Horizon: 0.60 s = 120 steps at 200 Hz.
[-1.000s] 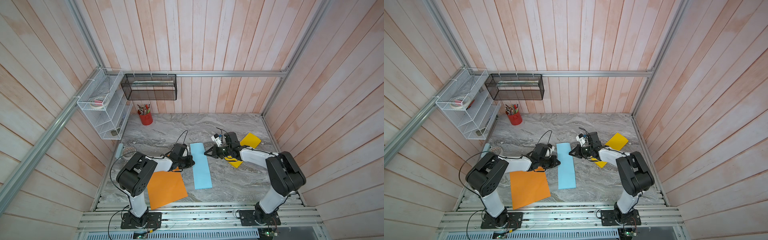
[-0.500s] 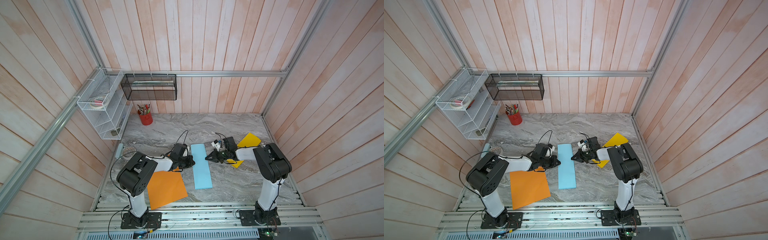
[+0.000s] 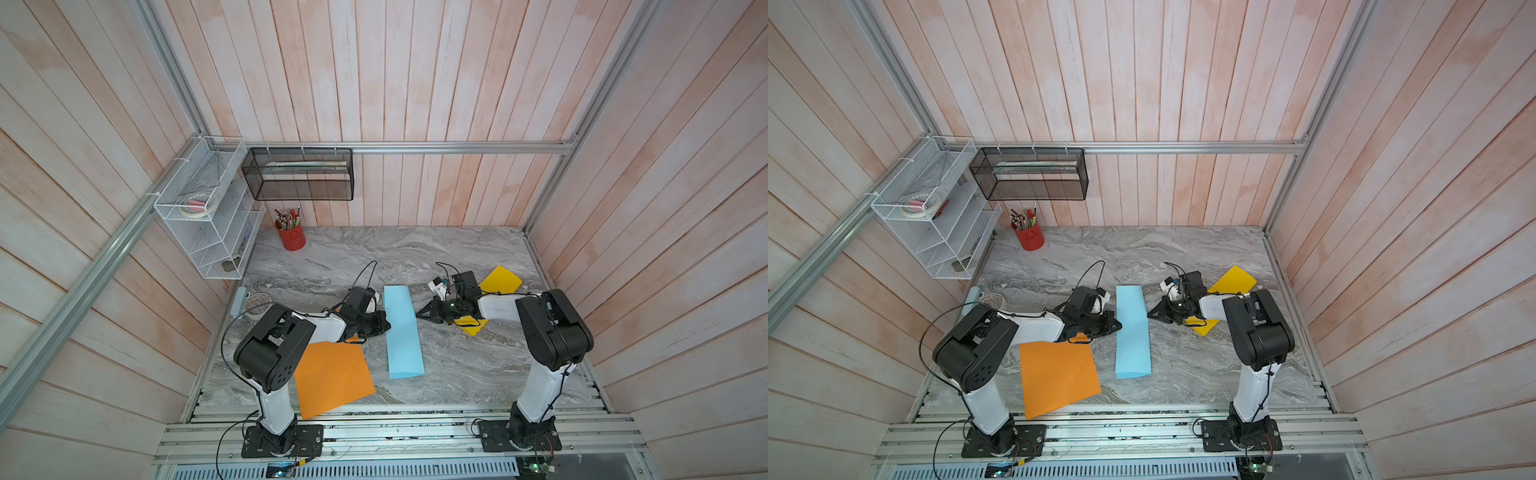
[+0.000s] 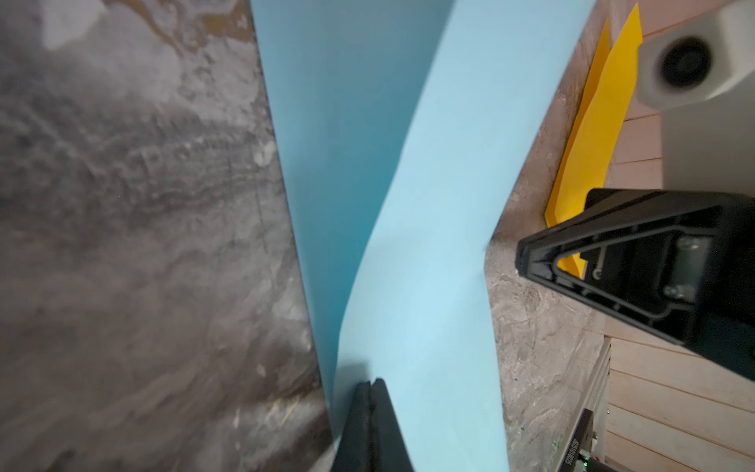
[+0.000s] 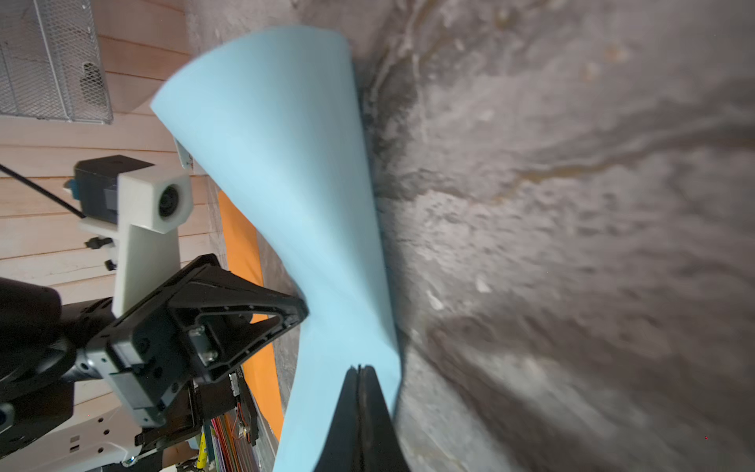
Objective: Fold the rectangular paper in half along the long edge
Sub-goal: Fold the paper at the center of the board.
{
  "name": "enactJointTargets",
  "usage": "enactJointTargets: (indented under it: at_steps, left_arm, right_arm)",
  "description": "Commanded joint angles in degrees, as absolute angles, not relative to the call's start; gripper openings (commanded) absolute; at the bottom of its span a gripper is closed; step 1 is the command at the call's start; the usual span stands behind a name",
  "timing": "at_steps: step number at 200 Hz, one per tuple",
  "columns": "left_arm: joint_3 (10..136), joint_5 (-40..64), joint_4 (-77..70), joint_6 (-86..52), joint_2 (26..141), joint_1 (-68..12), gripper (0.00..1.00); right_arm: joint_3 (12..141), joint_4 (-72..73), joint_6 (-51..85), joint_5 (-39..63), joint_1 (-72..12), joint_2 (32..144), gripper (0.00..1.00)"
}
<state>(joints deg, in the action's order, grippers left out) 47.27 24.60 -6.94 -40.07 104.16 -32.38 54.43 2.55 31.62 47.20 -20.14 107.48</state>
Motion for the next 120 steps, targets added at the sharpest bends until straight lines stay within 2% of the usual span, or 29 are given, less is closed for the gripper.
enactJointTargets:
  at_steps: [1, 50, 120]
  left_arm:
    - [45.74, 22.32, 0.52, -38.91, 107.78, -32.7, 0.0]
    - [45.79, 22.32, 0.62, -39.02, 107.71, -32.7, 0.0]
    - [45.97, 22.59, 0.64, -38.77, 108.19, -32.73, 0.0]
  right_arm:
    - [58.48, 1.46, 31.98, 46.77, -21.51, 109.86, 0.0]
    - [61.48, 1.78, 31.64, 46.59, -20.99, 116.48, 0.0]
    - [56.93, 0.46, 29.15, 45.62, -13.8, 115.33, 0.0]
